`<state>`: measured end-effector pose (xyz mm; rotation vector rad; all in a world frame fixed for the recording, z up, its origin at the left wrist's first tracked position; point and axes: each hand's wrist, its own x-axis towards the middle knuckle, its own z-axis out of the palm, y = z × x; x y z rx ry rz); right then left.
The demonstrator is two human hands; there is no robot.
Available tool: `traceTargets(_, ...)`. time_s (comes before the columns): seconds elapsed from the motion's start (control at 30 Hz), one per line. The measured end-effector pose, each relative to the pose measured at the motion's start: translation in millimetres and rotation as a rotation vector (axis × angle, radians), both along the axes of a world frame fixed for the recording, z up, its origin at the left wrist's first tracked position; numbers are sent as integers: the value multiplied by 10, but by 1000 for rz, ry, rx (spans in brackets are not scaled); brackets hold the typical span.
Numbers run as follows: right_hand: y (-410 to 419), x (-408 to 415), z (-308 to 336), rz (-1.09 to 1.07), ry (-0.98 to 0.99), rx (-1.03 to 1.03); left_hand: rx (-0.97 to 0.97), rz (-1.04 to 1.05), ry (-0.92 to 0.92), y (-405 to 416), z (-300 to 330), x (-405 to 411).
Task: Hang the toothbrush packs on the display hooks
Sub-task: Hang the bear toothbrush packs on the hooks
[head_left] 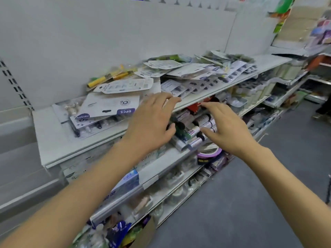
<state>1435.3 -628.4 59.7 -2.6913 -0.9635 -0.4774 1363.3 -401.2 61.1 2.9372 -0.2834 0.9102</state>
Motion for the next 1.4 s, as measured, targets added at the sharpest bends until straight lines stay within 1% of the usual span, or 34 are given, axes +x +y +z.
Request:
traceTargets(0.07, 206, 193, 85, 50, -18, -3, -63, 76, -26, 239, 124, 43)
traceTargets(0.17, 521, 479, 184, 134, -40, 2, -214, 165, -74, 575, 256, 103)
traceTargets(0.23, 721, 653, 244, 193, -49, 14, -268, 233, -73, 783, 304, 167)
traceTargets(0.33, 980, 880, 342, 271, -61, 60, -281, 366, -7, 1020, 352, 279)
traceTargets(0.43, 1202, 1099, 447, 339, -73, 73, -299, 438, 83, 1132, 381, 369)
traceTargets(0.57, 1435, 1349, 543, 394, -81, 46, -243, 523, 218, 1204, 345, 475)
traceTargets(0.63, 1521, 1423, 560, 424, -88, 33, -248, 547, 231, 1236, 318, 509)
traceTargets(0.8, 1641, 1623, 526, 487, -124, 4, -184, 598, 206, 1378, 211, 587)
traceTargets(0.9, 1681, 1746, 474, 509, -152, -4, -167, 644, 133, 1408, 174, 586)
traceTargets(0.97, 1707, 1825, 429, 521, -180, 11, -209, 668, 49, 1404, 161, 563)
traceTargets(1.07, 1755, 1944, 374, 515, -229, -9, -371, 635, -154, 1353, 176, 491)
traceTargets(1.17, 1818, 2060, 316, 501, -292, -54, -493, 608, -320, 1286, 239, 417)
traceTargets(1.3, 1885, 2170, 248, 429, -378, -107, -700, 522, -484, 1208, 324, 337)
traceTargets(1.4, 1912, 2113, 270, 353, -395, -115, -855, 461, -591, 1171, 365, 294)
